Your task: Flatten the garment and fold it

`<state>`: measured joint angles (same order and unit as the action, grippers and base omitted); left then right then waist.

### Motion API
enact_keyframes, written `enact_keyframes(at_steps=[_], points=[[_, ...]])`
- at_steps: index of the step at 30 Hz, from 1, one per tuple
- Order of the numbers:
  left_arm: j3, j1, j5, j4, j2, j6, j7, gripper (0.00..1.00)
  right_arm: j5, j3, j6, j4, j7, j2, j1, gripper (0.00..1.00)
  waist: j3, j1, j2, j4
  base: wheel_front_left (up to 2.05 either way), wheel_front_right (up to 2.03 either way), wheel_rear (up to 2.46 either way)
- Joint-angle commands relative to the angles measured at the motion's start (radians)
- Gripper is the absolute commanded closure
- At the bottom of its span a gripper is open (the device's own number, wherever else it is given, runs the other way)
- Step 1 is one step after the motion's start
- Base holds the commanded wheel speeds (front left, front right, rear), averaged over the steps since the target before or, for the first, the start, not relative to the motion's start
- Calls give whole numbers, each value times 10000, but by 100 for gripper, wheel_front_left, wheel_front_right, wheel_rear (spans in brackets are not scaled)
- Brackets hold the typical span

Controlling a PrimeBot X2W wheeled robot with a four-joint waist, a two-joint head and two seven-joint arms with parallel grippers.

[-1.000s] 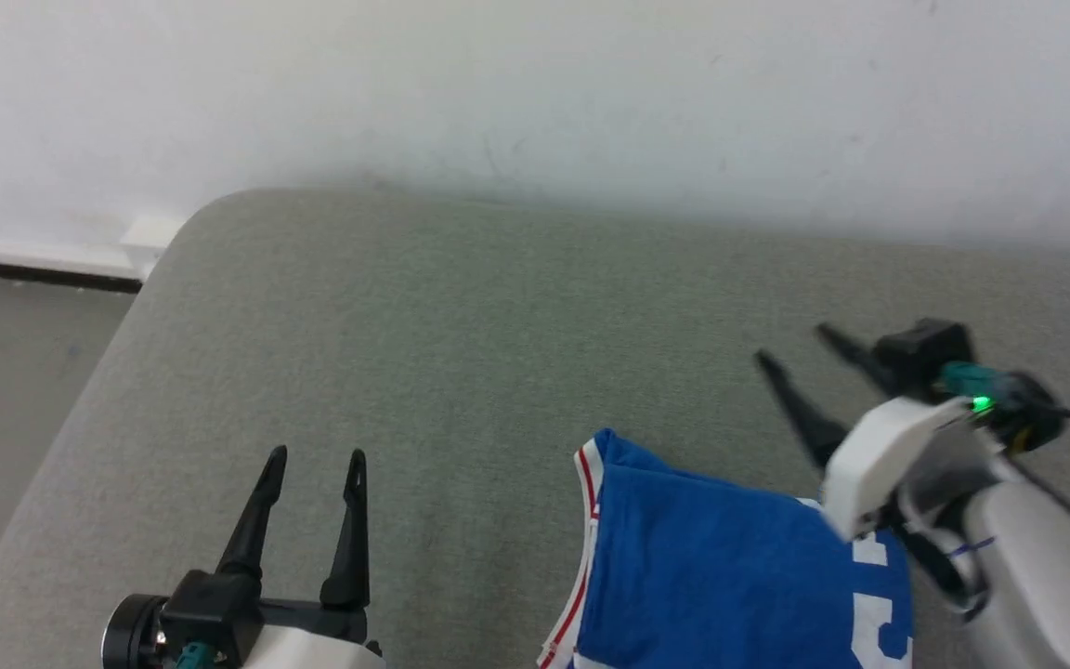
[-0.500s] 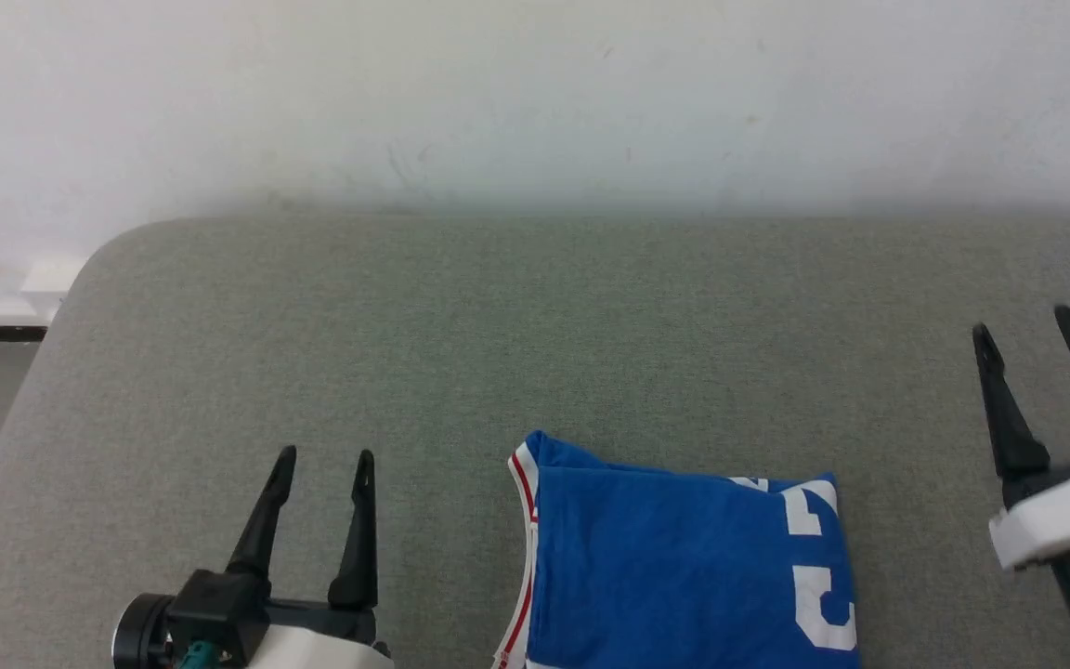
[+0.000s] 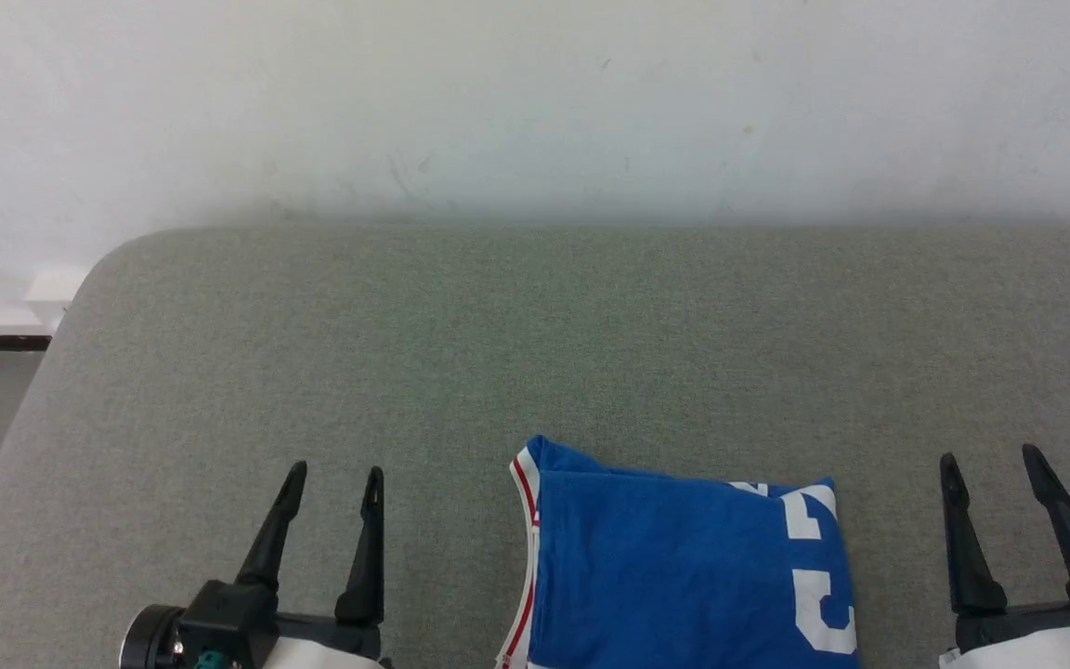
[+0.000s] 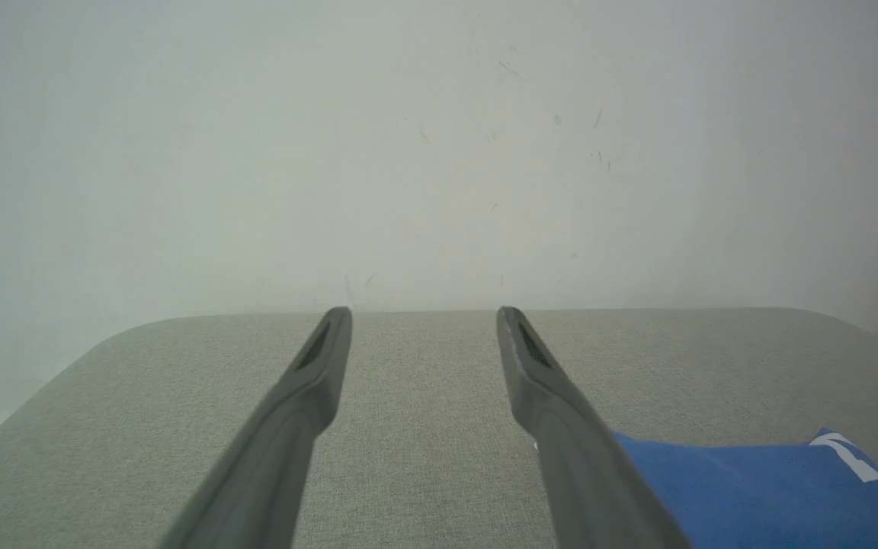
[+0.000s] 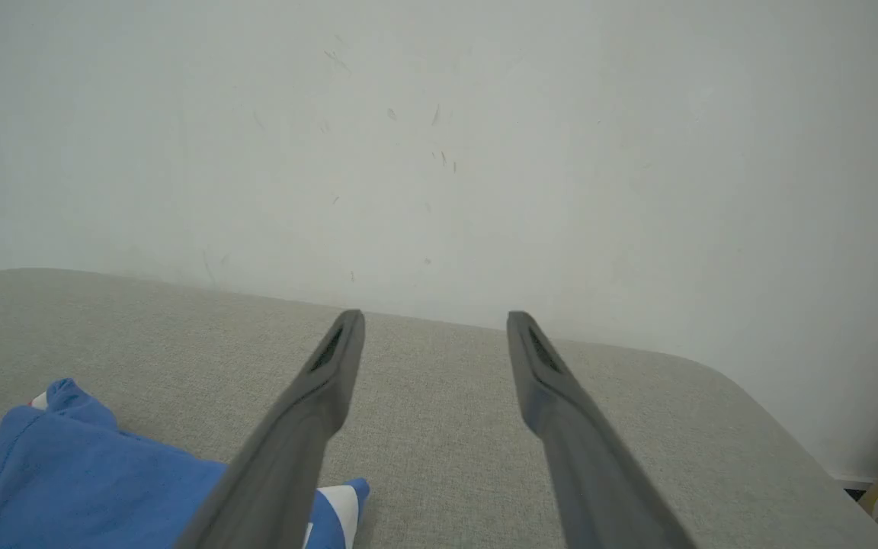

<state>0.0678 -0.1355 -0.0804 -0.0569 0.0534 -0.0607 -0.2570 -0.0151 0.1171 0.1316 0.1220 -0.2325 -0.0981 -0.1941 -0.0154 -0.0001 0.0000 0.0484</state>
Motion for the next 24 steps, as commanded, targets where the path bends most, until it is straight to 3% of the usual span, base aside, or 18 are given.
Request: enact_keyframes(at_steps=[1,7,10,15,20,24], points=[[-7,-84,51,-23,-11,-35,-47,0,96,47,-9,26,-74,64,-68,0,-8,1,0,20,0,0,0],[34,-71,61,-71,-19,-33,-47,0,-18,-3,-9,-149,-10,23,-20,0,36,1,0,87,0,0,0],[57,-23,62,-93,-22,-23,-47,0,-47,-115,-9,-157,570,-175,-11,0,150,1,0,130,0,0,0],[150,110,60,-87,-26,-9,-47,0,-1016,-708,-9,-123,2680,-702,-9,0,413,1,0,260,0,0,0],[268,321,34,-35,-28,6,-47,0,-2950,-1111,-9,-270,5267,-1128,85,0,725,1,0,509,0,0,0],[456,535,-25,42,-30,42,-47,0,-4118,-967,-9,-762,6542,-1247,260,0,950,1,0,889,0,0,0]])
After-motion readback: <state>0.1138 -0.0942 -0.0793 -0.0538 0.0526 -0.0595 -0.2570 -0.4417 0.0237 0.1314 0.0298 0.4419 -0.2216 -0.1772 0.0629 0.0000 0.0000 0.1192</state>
